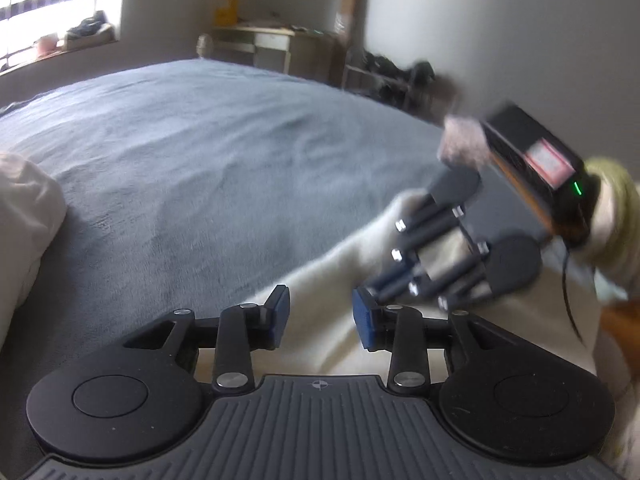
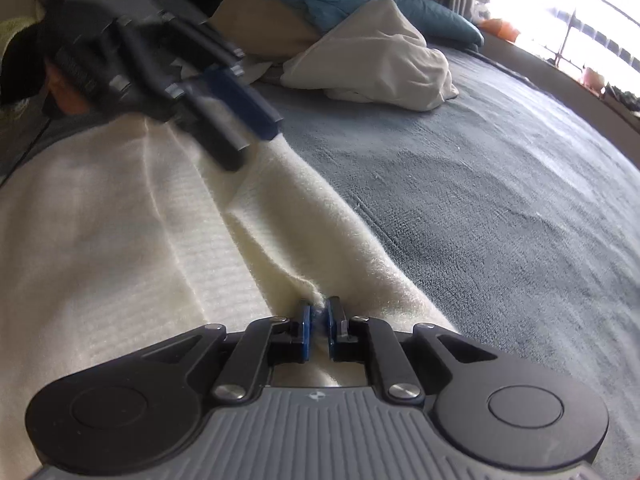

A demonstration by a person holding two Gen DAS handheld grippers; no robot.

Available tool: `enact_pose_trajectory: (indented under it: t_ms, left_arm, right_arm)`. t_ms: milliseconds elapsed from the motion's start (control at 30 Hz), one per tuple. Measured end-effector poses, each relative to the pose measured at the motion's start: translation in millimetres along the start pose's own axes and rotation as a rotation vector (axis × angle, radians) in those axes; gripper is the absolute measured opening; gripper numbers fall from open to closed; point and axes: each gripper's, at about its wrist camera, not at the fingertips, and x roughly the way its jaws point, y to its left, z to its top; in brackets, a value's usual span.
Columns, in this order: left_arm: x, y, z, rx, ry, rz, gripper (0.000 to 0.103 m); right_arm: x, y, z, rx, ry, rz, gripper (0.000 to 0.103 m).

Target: Fold clothes

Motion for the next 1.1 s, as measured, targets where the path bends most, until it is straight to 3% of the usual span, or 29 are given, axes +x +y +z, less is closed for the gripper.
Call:
enact_pose_trajectory:
  t_ms: [67,167,233,367,500,667,833,933,1033,1100]
  left_arm:
    - [24.1,-4.7,-3.1,0.053,0.051,0.077,0.035]
    - [62.1,-14.1,-14.8,0.167,0.14,0.205,0.035]
    - [65.4,-22.0,-20.1,0.208,0.105,0.235,0.036]
    - [63.6,-24.2,-22.5,0.206,0.084,0.255,0.037]
    - [64.6,-26.6,-24.6,0.218,0.071,0.28,0.041]
    - [70.7,-24.6,-24.7,0.207,0.068,0.317,0.047]
    - [63.9,-26.6,-28.0,0.207,0.057,0.316,0.048]
    - [63.8,-25.3,-28.9,0.202,0.055,0.312,0.049]
    - [62.6,-22.8,-29.6,0.18,0.048,0.309,0.052]
    - [62.9,-23.3,-30.2,0.183,0.055,0.314,0.054]
  right_arm:
    - [-3.5,4.5,0.4,-0.021,0.008,-0.021,0.011]
    - [-18.6,8.9,2.4,-0.066,0.022,-0.042,0.02]
    - [-41.4,4.2,4.6,-0.047,-0.019,-0.04,0.021]
    - [-60.6,-18.9,13.2,0.119,-0.108,-0.052,0.021]
    - [-6.9,-24.1,10.8,0.111,0.05,-0.133,0.018]
    - [20.0,-45.7,7.3,0.255,0.028,-0.193,0.018]
    - [-7.7,-22.8,20.2,0.175,0.004,-0.237,0.018]
    - [-23.2,-11.2,24.2,0.158,-0.069,-0.162,0.018]
    - [7.1,-3.7,9.7,0.096,0.047,-0.139,0.018]
    - [12.0,-7.8,-0.9,0.142,0.022,-0.132,0.018]
